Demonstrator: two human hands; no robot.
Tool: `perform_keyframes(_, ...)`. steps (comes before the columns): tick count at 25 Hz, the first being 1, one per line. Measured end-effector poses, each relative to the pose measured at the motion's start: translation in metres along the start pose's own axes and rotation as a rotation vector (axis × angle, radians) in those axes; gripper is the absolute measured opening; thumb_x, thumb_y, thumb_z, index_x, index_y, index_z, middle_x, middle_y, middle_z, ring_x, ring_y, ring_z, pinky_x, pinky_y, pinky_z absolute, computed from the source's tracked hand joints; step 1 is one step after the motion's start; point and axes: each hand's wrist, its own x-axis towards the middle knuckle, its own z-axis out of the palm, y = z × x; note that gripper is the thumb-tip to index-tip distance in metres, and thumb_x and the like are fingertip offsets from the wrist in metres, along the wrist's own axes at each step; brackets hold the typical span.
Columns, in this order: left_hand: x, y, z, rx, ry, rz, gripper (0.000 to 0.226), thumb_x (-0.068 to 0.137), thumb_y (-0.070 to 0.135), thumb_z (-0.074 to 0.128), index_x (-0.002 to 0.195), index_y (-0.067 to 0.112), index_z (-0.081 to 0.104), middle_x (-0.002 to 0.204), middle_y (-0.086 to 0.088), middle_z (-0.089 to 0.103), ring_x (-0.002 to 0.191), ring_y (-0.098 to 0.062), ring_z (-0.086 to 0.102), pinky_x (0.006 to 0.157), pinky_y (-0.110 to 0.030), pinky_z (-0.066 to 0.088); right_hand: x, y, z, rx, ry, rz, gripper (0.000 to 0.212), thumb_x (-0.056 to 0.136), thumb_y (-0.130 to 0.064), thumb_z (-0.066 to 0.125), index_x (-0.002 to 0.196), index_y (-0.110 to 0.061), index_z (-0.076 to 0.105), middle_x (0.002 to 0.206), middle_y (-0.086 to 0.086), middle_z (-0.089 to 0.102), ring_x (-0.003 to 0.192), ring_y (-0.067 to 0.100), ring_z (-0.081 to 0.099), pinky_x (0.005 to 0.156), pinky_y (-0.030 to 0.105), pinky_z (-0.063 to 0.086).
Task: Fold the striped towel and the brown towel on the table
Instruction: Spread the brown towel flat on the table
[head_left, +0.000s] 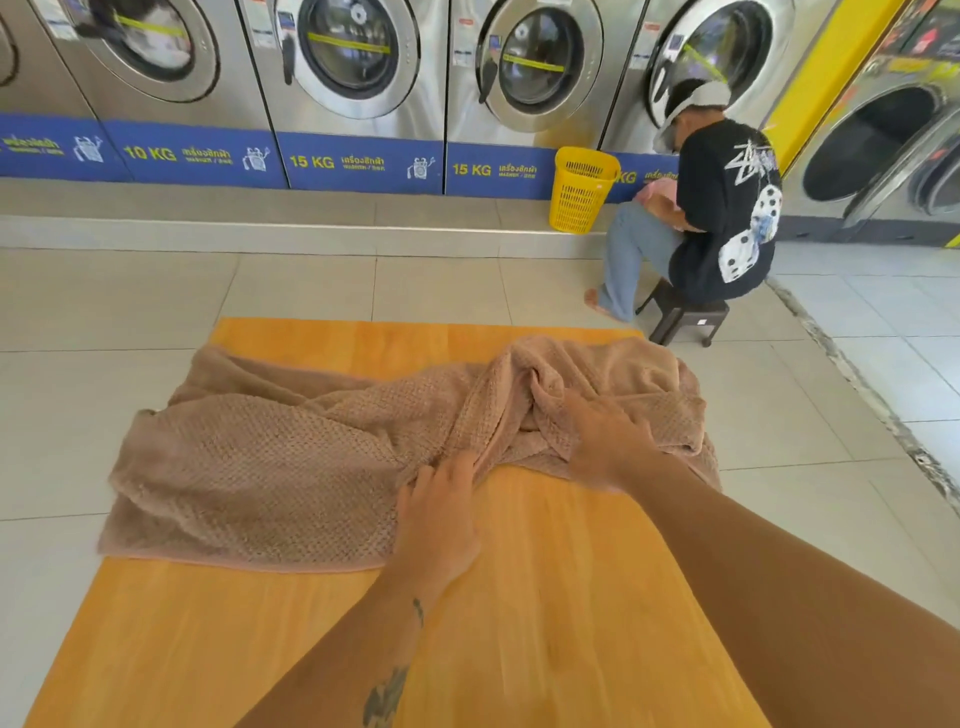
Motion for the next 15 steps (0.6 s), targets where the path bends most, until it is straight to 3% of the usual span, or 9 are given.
perform_keyframes(2,-0.005,-0.008,-0.004,-0.011,0.024,0.026,0.053,0.081,0.005,0.055,0.126,0.033,0.048,0.111,0.016,0.053,0.102,-0.015,0.047,0.101,-0.041,0.038,-0.002,-0.002,0.014,-0.118,-0.046,0.038,0.092,0.074,-0.031,0.053,0.153,-0.04,0.007,0.147,-0.001,0.045,0.135,0.035,0.039,0.104,0.062,0.022)
perform_keyframes(4,-0.013,-0.017,-0.01,-0.056,0.079,0.063,0.038,0.079,0.001,0.053,0.1,0.033,0.055,0.094,0.017,0.047,0.092,-0.012,0.045,0.089,-0.035,0.039,-0.015,-0.006,0.023,-0.236,-0.001,0.022,0.058,0.078,-0.029,0.049,0.134,-0.033,0.034,0.11,-0.003,0.061,0.111,0.029,0.055,0.096,0.054,0.027)
perform_keyframes(6,-0.021,-0.021,-0.018,-0.166,0.179,0.064,0.036,0.08,-0.002,0.052,0.084,0.033,0.051,0.086,0.017,0.046,0.082,-0.009,0.047,0.077,-0.033,0.039,-0.035,-0.006,0.026,-0.205,0.144,-0.038,0.031,0.082,-0.022,0.05,0.11,-0.03,0.042,0.083,-0.008,0.056,0.093,0.023,0.058,0.09,0.046,0.029)
perform_keyframes(10,-0.041,-0.004,-0.039,-0.349,0.332,0.009,0.039,0.084,-0.002,0.052,0.098,0.034,0.052,0.094,0.02,0.049,0.082,0.002,0.052,0.077,-0.033,0.047,-0.075,0.024,0.027,-0.133,0.462,-0.214,0.024,0.084,-0.022,0.048,0.105,-0.034,0.054,0.083,-0.008,0.058,0.085,0.022,0.054,0.083,0.04,0.034)
perform_keyframes(13,-0.066,0.011,-0.049,-0.247,0.36,0.032,0.036,0.085,0.002,0.054,0.104,0.033,0.056,0.099,0.019,0.048,0.081,0.0,0.049,0.081,-0.035,0.048,-0.109,0.056,0.029,-0.036,0.413,-0.368,0.018,0.084,-0.019,0.049,0.094,-0.029,0.06,0.079,-0.008,0.05,0.076,0.021,0.052,0.067,0.038,0.046)
perform_keyframes(15,-0.089,0.022,-0.051,-0.206,0.373,0.02,0.037,0.084,0.001,0.054,0.109,0.027,0.059,0.102,0.013,0.05,0.081,-0.006,0.046,0.081,-0.033,0.045,-0.134,0.079,0.033,-0.072,0.304,-0.364,0.02,0.087,-0.017,0.048,0.097,-0.029,0.061,0.083,-0.008,0.05,0.075,0.019,0.054,0.063,0.036,0.049)
